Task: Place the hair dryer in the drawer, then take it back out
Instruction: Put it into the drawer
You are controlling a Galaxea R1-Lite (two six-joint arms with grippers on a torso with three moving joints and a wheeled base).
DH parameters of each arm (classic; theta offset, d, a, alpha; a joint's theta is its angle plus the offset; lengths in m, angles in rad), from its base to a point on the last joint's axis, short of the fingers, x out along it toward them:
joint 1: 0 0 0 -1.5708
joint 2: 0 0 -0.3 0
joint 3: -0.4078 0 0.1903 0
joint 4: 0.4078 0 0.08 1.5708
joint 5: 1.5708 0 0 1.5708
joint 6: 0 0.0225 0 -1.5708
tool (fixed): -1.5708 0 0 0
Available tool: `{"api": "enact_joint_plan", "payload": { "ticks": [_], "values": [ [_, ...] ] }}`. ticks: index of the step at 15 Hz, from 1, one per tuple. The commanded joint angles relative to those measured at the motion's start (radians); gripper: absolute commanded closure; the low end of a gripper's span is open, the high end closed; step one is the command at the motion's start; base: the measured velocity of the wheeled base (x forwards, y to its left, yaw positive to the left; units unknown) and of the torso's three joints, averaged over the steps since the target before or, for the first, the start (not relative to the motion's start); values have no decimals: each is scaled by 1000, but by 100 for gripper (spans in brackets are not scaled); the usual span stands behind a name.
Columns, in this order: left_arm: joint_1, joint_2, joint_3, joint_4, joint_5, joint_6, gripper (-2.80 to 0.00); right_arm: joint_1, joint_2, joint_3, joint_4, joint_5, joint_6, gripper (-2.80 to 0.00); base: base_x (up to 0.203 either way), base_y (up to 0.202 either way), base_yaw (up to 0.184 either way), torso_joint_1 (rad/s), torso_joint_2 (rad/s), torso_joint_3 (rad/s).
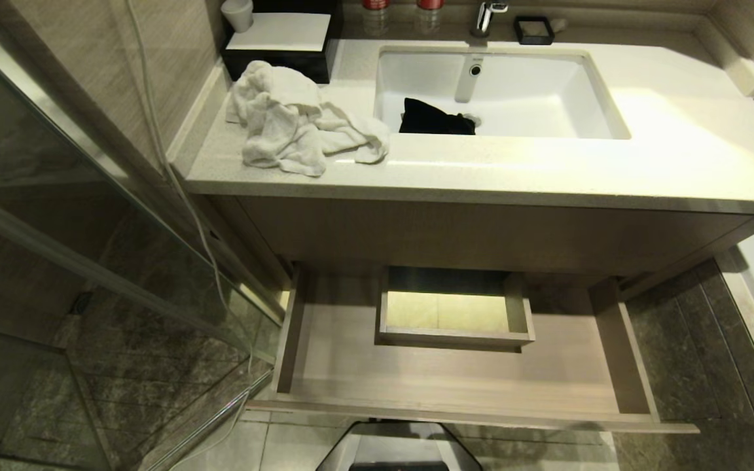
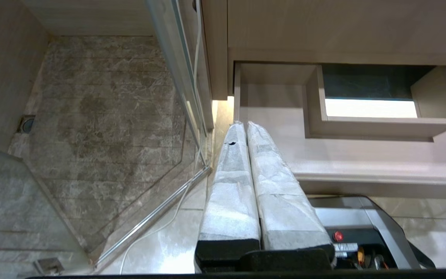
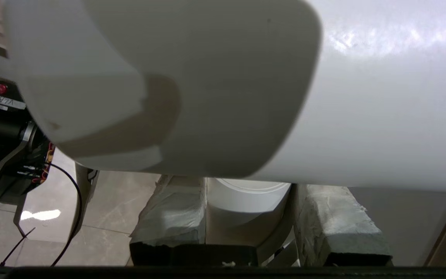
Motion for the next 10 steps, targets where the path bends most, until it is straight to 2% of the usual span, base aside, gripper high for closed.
{"api": "enact_joint_plan", "payload": {
  "ticks": [1, 8, 10],
  "values": [
    [0, 0, 2, 0, 0, 0, 0, 0, -4, 11, -1, -2, -3, 0, 0, 0, 0, -136, -76, -219],
    [0, 0, 2, 0, 0, 0, 0, -2, -28, 42, 10, -7, -7, 0, 0, 0, 0, -21, -14, -34],
    [0, 0, 2, 0, 0, 0, 0, -2, -28, 42, 10, -7, -7, 0, 0, 0, 0, -152, 257, 118]
  ]
}}
